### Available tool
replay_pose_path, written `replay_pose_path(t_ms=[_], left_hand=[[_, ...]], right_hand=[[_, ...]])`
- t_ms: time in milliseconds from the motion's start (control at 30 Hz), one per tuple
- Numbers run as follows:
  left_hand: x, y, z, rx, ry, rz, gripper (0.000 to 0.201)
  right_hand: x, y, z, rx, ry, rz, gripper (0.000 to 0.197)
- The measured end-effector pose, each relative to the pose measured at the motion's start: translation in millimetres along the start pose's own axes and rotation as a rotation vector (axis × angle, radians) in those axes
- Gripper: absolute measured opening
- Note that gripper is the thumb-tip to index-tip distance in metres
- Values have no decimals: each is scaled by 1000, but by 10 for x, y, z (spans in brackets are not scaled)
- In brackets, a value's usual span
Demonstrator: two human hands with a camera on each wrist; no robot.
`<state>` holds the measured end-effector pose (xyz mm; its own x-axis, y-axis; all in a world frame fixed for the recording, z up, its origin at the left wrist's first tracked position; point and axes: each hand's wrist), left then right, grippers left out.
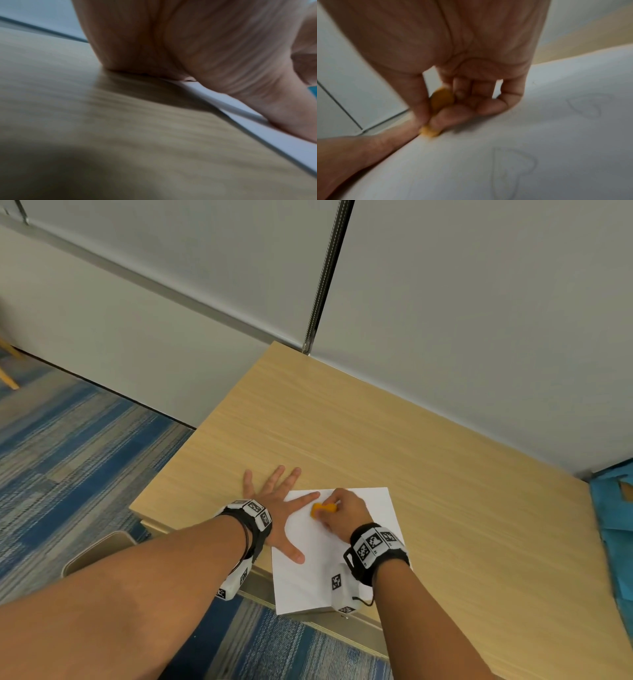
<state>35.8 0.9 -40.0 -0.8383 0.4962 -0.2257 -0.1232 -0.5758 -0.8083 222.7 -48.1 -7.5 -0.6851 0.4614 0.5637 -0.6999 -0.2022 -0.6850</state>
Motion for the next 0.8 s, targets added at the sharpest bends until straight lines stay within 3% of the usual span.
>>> replay_pose_path(t_ms=[33,67,167,200,233,333,367,400,500,533,667,800], left_hand=[[-4,1,-2,1,0,6,141],[-5,6,-5,0,0,9,142],[-6,15,-4,1,-1,1,142],[-6,12,-6,0,-2,-1,142],[-11,11,-3,0,-2,-2,142],[-15,-11,10,14,-8,6,141],[-19,-12,11,15,-9,9,141],[-19,-14,13,15,-9,6,141],[-18,-28,30,29,-15,-21,142],[-19,-29,27,32,-15,-28,142],[-18,-28,8,41,-9,-19,139],[34,-11,-23,16,4,34,123]], right_hand=[[-17,15,-11,-93,12,-18,22],[-19,19,-15,-84,4,-18,21],[12,-33,60,325,-43,33,22],[21,-62,77,371,-48,44,22],[10,-62,65,325,-43,43,22],[-18,31,28,-66,19,-42,22],[-37,50,21,-118,25,-51,22],[-54,57,17,-72,11,-42,22],[-59,-14,82,326,-37,-6,24],[-63,-44,77,345,-43,11,25],[-143,-57,-40,13,24,-111,23],[-289,-26,-59,-9,68,-311,24]])
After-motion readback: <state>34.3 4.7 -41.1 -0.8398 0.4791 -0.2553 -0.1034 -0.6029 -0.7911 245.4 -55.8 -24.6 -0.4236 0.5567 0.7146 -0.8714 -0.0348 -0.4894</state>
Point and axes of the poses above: each hand's wrist, its own z-axis away from the middle knuckle, its own y-axis out of the palm, x = y × z, and after that the axes turned 5 degrees about z, right-handed
